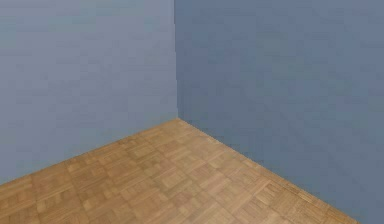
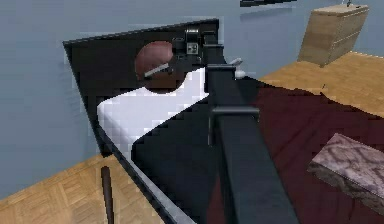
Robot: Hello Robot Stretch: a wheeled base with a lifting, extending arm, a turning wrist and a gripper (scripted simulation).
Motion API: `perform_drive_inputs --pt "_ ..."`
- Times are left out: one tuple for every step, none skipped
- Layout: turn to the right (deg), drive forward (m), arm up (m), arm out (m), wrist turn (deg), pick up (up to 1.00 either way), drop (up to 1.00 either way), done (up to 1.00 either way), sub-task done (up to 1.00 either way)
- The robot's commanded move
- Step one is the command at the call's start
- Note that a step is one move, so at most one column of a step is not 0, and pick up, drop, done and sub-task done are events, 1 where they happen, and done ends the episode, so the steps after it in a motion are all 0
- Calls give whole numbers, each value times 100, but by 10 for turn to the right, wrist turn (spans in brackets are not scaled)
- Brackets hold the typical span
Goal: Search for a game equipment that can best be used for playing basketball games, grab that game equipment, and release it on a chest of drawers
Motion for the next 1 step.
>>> perform_drive_inputs --pt "0 0 0 0 -450 0 0 0 0"
